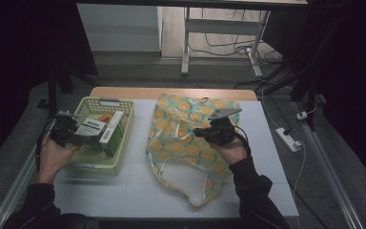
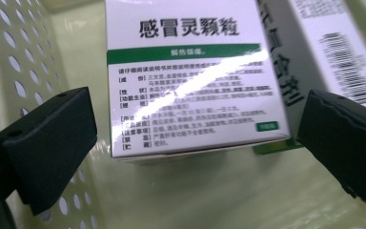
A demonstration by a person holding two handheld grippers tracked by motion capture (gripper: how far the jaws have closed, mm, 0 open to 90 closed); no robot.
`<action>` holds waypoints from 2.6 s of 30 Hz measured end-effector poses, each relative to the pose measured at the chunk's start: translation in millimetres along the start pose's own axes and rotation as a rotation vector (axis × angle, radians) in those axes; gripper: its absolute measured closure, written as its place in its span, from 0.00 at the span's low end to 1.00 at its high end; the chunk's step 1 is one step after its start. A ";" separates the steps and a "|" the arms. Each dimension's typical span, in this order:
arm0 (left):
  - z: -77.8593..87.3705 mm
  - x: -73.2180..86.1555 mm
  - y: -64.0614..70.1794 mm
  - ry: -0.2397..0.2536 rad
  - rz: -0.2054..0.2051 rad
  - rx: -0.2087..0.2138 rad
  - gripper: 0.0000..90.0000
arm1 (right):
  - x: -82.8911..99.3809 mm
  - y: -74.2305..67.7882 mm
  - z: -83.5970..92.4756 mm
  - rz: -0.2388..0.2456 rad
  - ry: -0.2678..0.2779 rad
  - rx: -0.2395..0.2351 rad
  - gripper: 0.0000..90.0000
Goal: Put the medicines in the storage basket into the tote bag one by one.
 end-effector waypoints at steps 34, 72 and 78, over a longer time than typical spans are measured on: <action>24.4 -0.7 -3.6 0.014 0.080 -0.037 0.17 | 0.5 2.1 0.5 -0.003 0.009 0.001 1.00; 102.4 31.1 48.6 0.216 -0.011 0.057 0.17 | 0.4 2.7 0.0 0.001 0.021 0.015 1.00; 105.3 26.9 69.7 0.230 -0.060 0.104 0.17 | 0.4 3.3 0.8 -0.001 0.023 0.017 1.00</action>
Point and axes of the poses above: each handheld gripper's, and its own axes: z roughly backward along the jaws, x roughly out of its underside, y roughly to its right, the point moved 3 cm from there along -z, roughly forward along the jaws, and after that the axes turned 4 degrees about -z, right-handed, at the moved point
